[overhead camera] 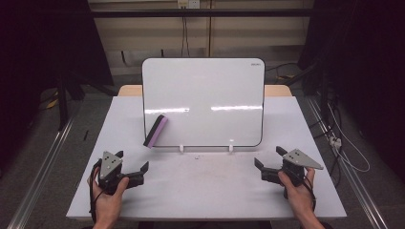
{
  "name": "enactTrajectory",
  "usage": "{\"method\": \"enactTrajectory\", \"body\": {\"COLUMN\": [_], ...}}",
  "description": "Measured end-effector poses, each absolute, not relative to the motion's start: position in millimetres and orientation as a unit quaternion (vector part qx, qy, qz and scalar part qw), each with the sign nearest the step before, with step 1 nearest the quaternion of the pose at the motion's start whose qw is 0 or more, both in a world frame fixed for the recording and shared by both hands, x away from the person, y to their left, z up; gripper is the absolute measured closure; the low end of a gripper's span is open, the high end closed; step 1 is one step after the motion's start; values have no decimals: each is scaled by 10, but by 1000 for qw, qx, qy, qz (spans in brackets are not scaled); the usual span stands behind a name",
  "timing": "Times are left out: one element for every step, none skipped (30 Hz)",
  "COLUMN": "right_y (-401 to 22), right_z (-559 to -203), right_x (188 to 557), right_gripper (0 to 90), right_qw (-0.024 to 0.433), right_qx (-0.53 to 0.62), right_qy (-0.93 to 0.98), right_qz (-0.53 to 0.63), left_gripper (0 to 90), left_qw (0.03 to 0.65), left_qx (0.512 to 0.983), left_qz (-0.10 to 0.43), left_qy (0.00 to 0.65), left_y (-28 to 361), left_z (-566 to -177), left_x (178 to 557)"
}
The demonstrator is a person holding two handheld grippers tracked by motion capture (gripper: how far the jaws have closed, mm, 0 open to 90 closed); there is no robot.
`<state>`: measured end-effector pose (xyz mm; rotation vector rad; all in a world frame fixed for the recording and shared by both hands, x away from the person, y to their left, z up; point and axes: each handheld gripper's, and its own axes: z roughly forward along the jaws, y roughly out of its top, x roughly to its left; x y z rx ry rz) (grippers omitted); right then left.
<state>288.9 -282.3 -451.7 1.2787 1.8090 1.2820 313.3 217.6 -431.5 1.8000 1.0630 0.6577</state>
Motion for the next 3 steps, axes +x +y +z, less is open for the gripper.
{"method": "enactTrajectory", "body": {"right_y": [-2822,-2822,-2822], "right_z": [-4515,-4512,-4512], "right_x": [2888,2887,2887], "right_gripper": [59,59,59], "right_qw": [288,288,288], "right_qx": [478,478,478], "right_qy": [677,676,676], "right_qz": [480,481,481], "left_gripper": [44,44,44], "left_qw": [458,462,462], "left_qx": [728,723,723], "left_qz": [271,276,276], "left_qy": [432,433,433], "left_y": [2180,2179,2179], "left_z": [-4313,-4309,-4309], "left_x": [3130,3127,3127]}}
